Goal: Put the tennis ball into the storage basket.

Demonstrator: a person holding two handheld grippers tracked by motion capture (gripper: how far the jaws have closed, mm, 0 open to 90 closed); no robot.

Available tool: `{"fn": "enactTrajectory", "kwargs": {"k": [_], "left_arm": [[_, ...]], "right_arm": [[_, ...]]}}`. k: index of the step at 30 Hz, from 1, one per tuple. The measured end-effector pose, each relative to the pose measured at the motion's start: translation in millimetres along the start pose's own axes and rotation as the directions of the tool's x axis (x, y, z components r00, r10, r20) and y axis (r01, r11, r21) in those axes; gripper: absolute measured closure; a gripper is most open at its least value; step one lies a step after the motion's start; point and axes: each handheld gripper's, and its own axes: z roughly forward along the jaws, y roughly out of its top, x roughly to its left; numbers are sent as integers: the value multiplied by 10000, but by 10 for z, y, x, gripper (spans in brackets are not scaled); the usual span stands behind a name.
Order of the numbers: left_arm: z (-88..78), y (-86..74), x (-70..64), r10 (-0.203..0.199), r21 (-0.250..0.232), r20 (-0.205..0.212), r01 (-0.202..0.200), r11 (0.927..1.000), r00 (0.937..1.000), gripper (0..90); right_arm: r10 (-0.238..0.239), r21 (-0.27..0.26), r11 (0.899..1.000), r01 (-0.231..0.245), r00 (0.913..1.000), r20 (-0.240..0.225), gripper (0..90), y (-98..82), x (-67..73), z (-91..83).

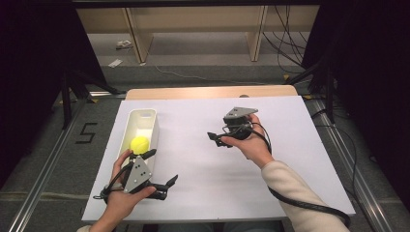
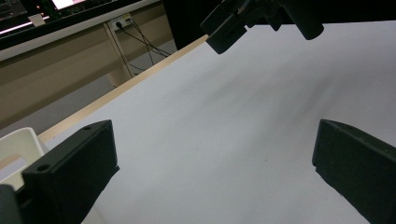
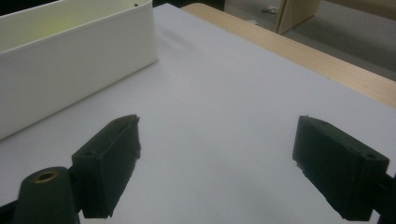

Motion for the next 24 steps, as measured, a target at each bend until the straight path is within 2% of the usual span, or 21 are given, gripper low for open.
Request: {"fn": "enactTrajectory", "kwargs": {"k": [24], "left_arm": [[-2,-2,3,-20,8,-33,20,10000,10000,0]], "right_arm": [[208,-99,9997,-205,9990,387,160,-137,-146,-253]]}}
